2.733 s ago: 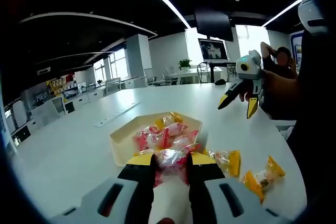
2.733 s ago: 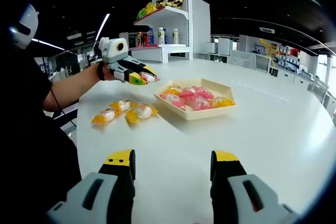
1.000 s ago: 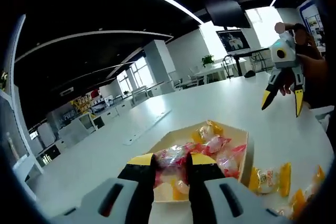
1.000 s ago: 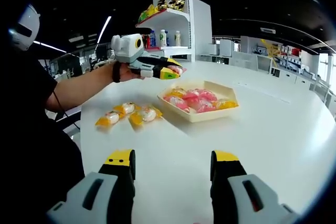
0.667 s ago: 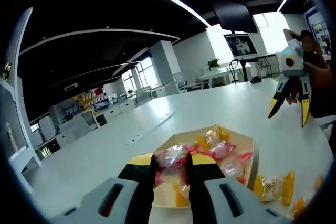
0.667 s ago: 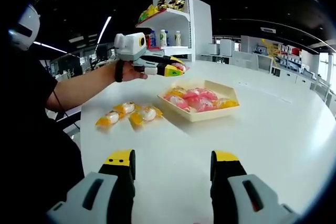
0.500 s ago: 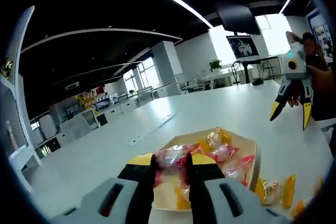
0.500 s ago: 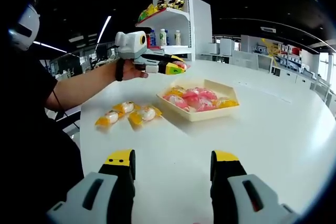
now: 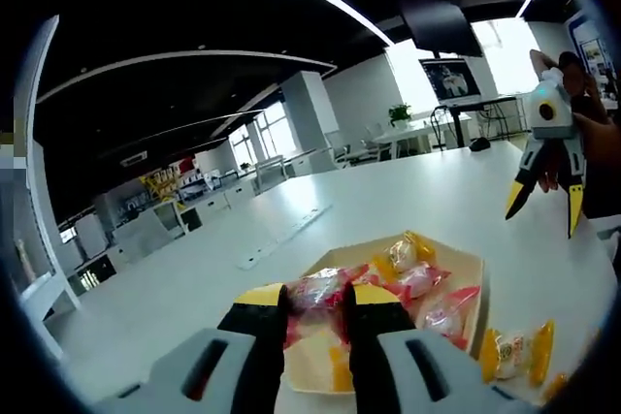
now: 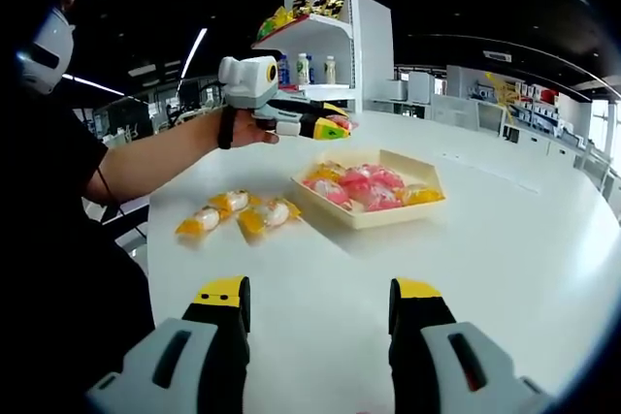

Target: Pick up the marshmallows scattered on the table and place them into the bowl on the table

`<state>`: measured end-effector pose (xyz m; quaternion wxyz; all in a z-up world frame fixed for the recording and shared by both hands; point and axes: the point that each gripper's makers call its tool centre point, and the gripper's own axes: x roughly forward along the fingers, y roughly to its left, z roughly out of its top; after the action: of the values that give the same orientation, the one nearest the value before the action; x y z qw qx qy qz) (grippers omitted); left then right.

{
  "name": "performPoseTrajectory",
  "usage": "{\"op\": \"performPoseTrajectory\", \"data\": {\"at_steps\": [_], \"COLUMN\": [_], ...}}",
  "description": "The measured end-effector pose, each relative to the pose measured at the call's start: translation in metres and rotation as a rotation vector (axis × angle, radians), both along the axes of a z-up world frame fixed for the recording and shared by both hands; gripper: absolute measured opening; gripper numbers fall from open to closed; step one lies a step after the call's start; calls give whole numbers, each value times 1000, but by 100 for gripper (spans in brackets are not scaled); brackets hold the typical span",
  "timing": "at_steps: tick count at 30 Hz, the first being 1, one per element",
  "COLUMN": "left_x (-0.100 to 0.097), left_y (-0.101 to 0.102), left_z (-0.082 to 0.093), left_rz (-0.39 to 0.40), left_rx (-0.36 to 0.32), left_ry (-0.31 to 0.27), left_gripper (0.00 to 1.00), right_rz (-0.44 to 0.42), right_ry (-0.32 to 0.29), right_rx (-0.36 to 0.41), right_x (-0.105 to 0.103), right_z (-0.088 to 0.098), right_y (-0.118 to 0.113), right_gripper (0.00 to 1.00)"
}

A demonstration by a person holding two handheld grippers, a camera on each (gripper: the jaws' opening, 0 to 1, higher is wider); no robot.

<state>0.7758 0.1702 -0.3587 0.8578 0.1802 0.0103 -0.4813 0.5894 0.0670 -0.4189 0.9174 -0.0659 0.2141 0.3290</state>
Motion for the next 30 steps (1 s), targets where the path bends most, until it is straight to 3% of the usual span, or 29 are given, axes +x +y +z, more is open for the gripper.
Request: {"op": "performPoseTrajectory", "data": {"at_steps": [22, 24, 27, 28, 30], "left_x": [7, 11, 14, 14, 13], "left_y": [4, 6, 7, 7, 7], "left_z": [-7, -5, 2, 4, 7], "left_rz": [29, 73, 86, 83, 79], "left_rx": [19, -27, -87, -93, -92], "left_ry": [25, 59, 84, 78, 66], "left_gripper": [25, 35, 71, 77, 76], "right_rz": [4, 2, -1, -1, -3], "right_ry": [4, 6, 6, 5, 4], "right_rx": [10, 4, 5, 6, 8], "right_x": [-2, -2, -1, -1, -1], "right_z": [-3, -4, -4, -3, -2], "right_y": [3, 2, 1, 1, 1], "right_gripper": [57, 57, 57, 57, 57]}}
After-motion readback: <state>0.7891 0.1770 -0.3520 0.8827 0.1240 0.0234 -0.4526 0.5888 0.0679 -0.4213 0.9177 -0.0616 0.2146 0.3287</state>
